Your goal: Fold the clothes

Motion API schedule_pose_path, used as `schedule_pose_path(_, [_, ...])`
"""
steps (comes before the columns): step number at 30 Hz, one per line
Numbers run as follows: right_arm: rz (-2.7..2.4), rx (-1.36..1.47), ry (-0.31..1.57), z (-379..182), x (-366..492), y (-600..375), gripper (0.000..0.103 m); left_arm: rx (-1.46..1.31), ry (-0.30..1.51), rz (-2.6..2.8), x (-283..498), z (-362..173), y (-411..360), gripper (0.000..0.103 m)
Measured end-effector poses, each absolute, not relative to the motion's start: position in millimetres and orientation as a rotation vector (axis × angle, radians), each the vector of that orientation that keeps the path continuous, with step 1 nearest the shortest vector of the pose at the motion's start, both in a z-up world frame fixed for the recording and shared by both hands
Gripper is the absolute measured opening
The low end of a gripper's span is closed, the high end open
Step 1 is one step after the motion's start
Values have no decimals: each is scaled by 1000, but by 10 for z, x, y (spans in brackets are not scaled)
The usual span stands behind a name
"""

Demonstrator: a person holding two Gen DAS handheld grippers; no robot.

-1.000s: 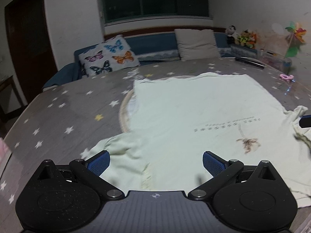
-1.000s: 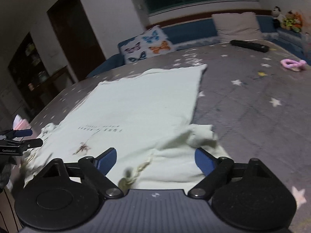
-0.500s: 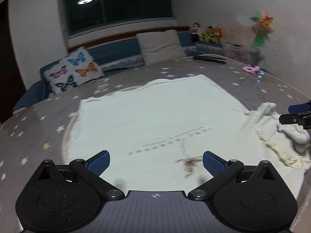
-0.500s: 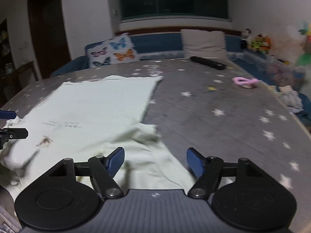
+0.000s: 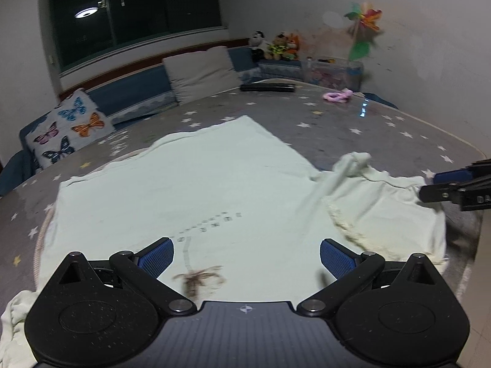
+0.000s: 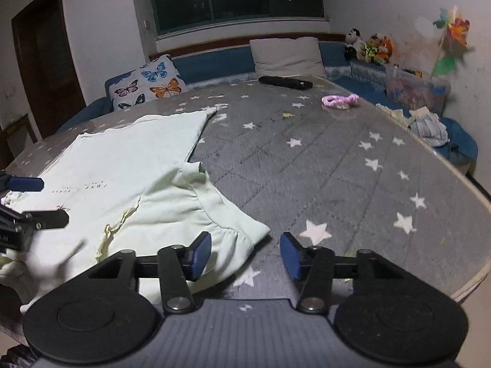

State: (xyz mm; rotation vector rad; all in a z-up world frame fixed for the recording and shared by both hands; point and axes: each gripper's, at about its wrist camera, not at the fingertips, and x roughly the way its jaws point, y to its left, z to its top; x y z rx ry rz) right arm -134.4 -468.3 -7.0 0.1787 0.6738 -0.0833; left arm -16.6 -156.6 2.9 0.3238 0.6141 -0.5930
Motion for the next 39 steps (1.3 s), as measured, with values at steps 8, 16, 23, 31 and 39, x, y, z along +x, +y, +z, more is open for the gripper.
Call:
schedule_pose_path(8, [-94,242,652,-82,-1407,-4710,10,364,621,-661,-292,-70,-1843,103])
schedule_pose_path(16, [-108,260,644,-38,-1489,-4657,14,421,618,-743,-486,-200,-1964,103])
schedule_pose_path(23, [-97,330,644,-91,-1476,-4695,16,402,610,-724,-450,-165,-1946,103])
schedule_pose_path(31, [-21,358,553,162,-1547,-4620,7,423,598,-755,-502,-196,-1988,103])
schedule_pose_path(39, [202,279,519,462,-1343,-4125,6,400,580,-729,-496,-136,-1800,103])
